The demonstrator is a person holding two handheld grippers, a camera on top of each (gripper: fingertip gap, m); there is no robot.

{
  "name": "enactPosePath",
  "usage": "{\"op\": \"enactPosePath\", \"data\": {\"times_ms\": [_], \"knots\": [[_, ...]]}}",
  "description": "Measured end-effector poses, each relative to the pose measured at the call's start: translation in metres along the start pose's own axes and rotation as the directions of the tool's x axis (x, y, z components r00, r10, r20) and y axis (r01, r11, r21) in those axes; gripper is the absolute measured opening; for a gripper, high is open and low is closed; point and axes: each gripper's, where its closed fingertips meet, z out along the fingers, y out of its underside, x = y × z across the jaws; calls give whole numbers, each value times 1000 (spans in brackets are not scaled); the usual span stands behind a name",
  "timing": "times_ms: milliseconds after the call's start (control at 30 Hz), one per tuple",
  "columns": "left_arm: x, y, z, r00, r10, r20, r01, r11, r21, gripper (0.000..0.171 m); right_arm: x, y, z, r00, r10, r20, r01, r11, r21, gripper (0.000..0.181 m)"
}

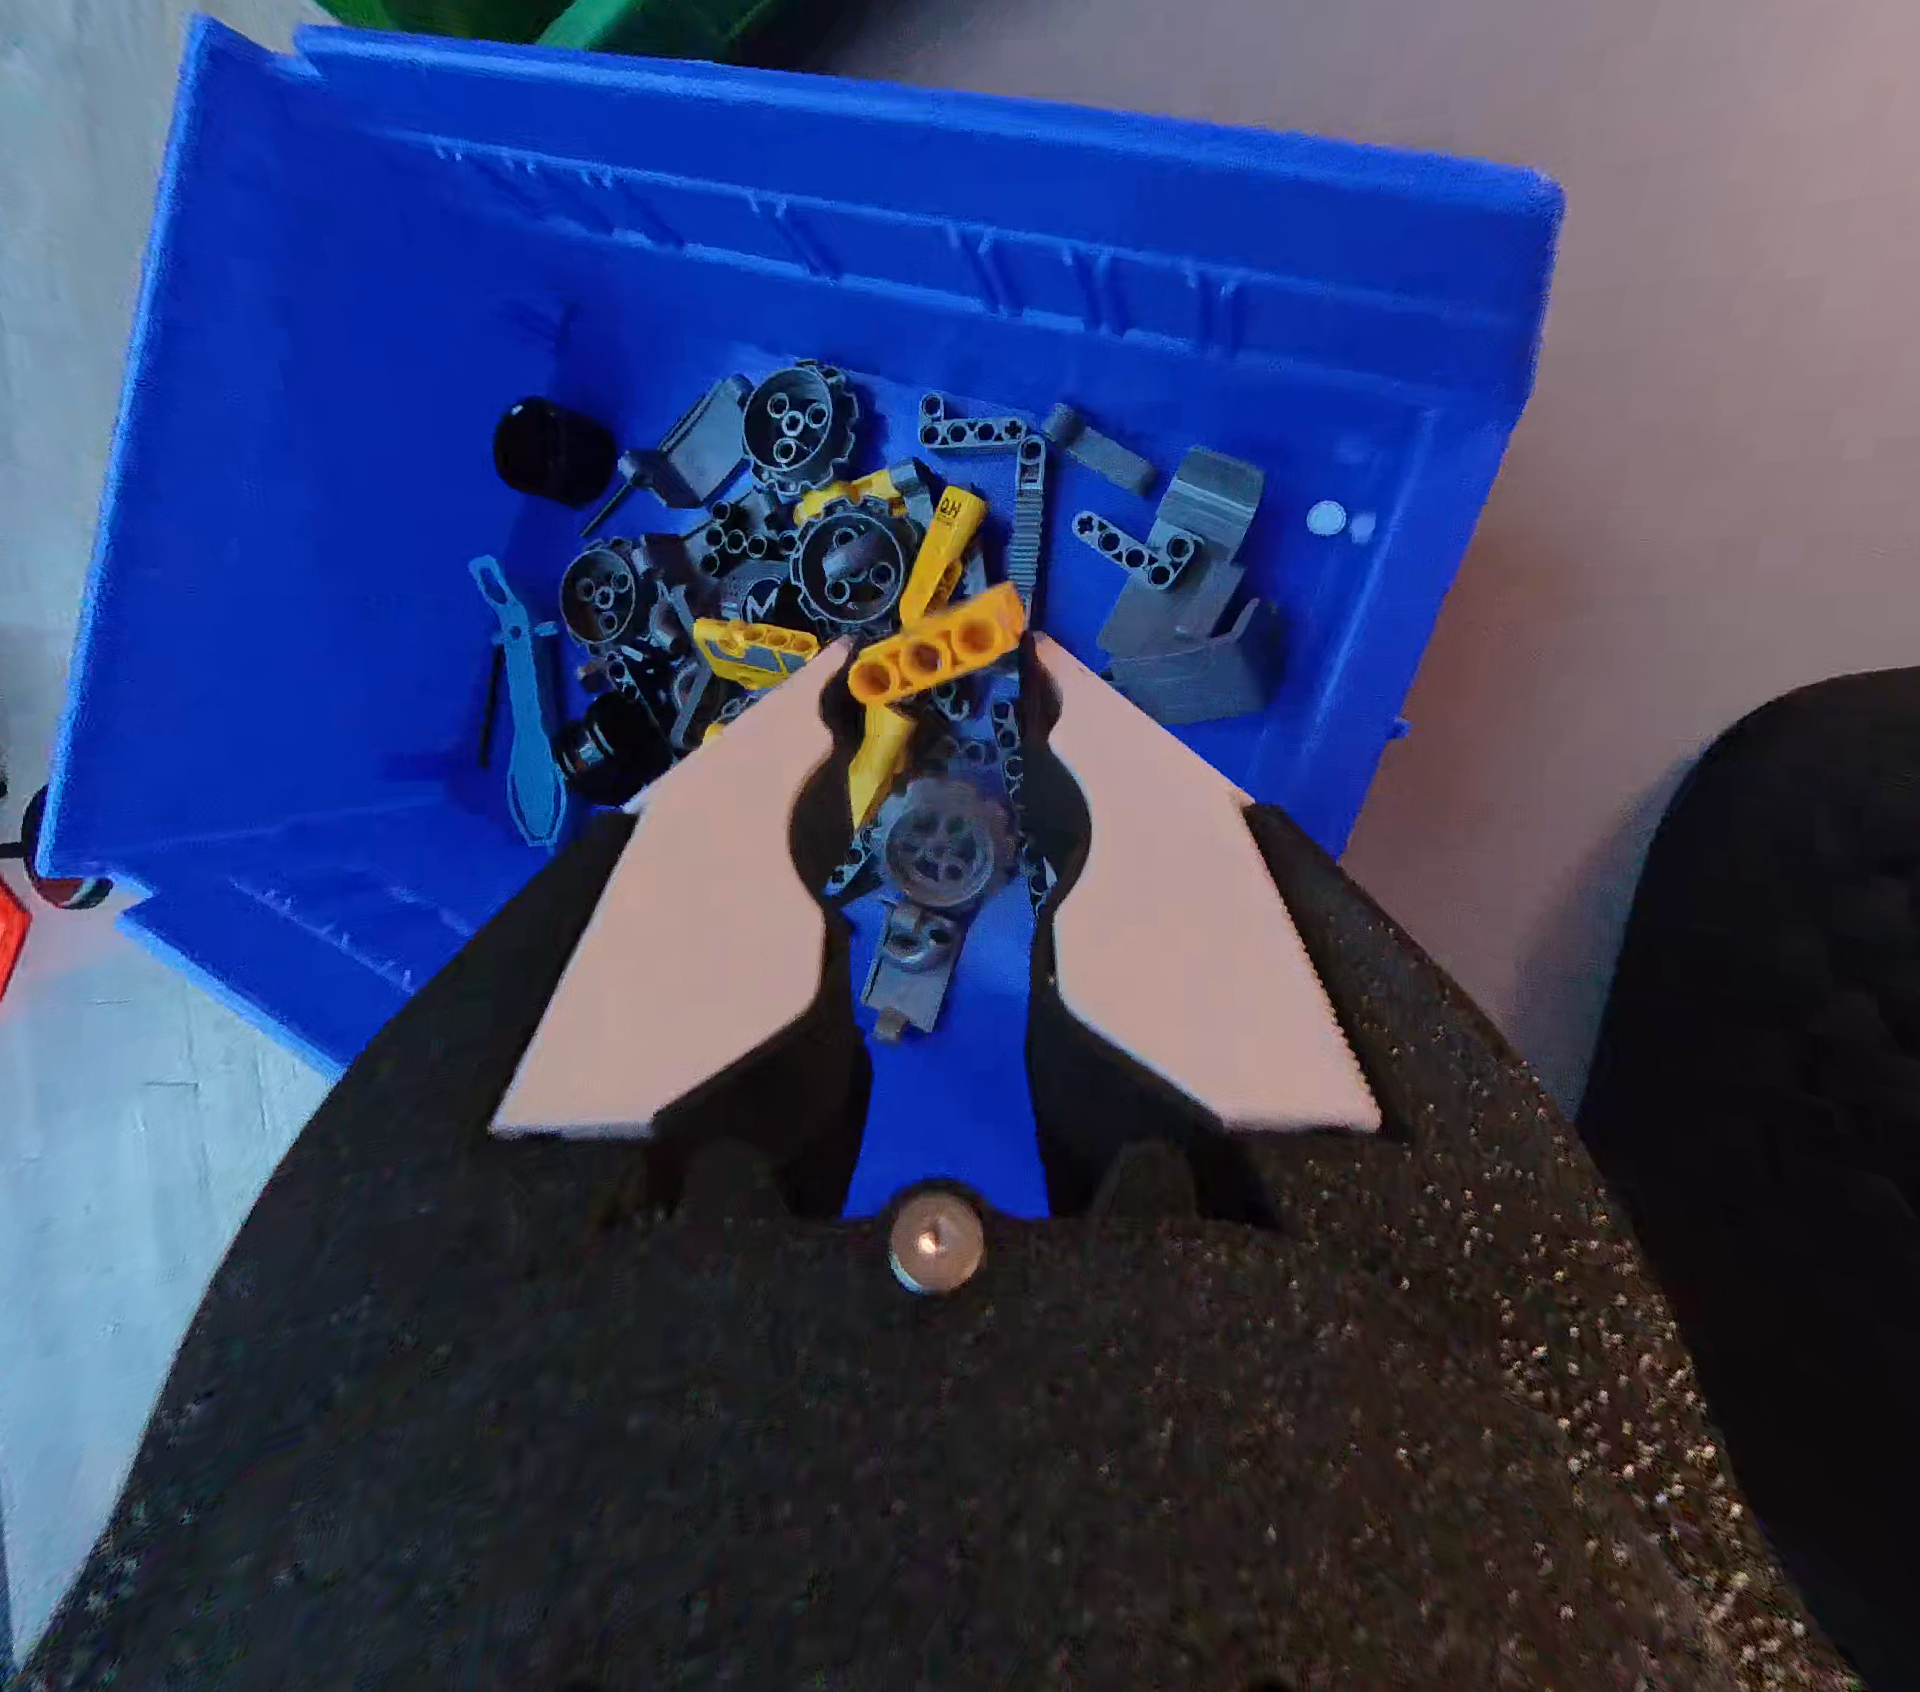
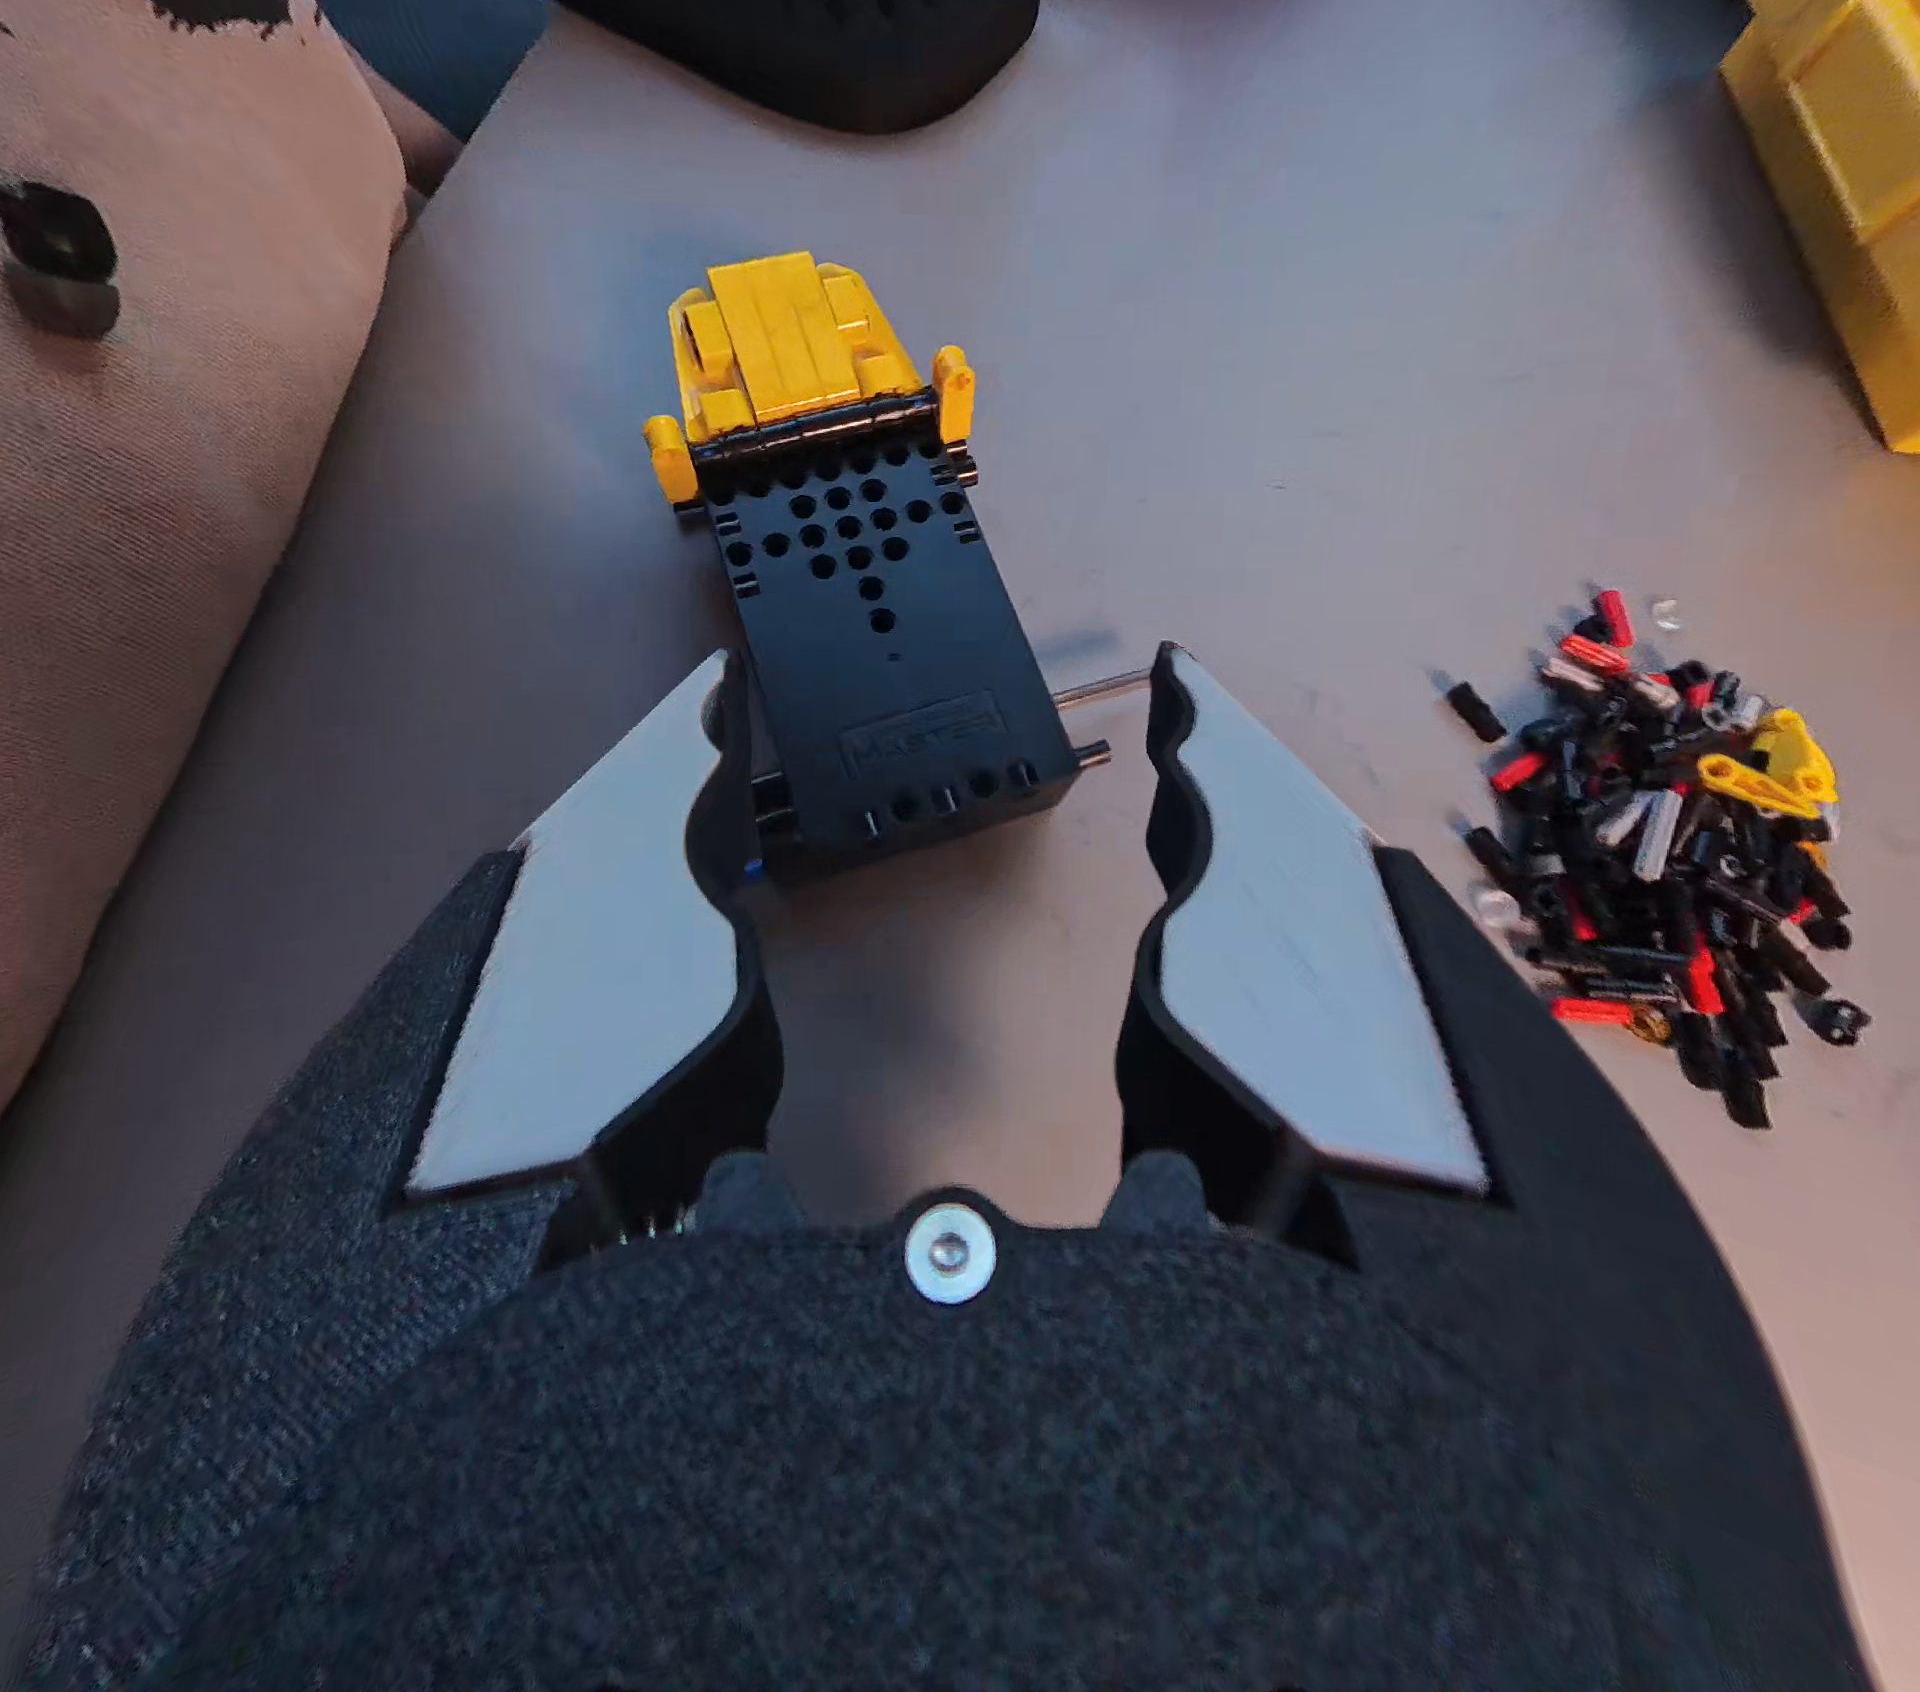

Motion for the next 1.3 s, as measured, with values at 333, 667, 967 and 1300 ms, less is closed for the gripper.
{"op": "enactPosePath", "data": {"times_ms": [333,667,967,1300], "knots": [[136,-109,-35,891,210,-403,-26,909,416,50,-14,15,31,997,-60,42,67,983,-169,67],[356,-113,-36,268,183,-946,94,972,215,53,44,16,1,942,-128,-311,82,984,-156,59],[374,-137,-11,432,332,-838,-48,937,347,26,56,12,-4,814,-320,-484,234,944,-232,17],[375,-147,-35,495,735,-463,-252,632,733,20,70,-27,-40,867,-46,-497,80,996,47,42]]}}
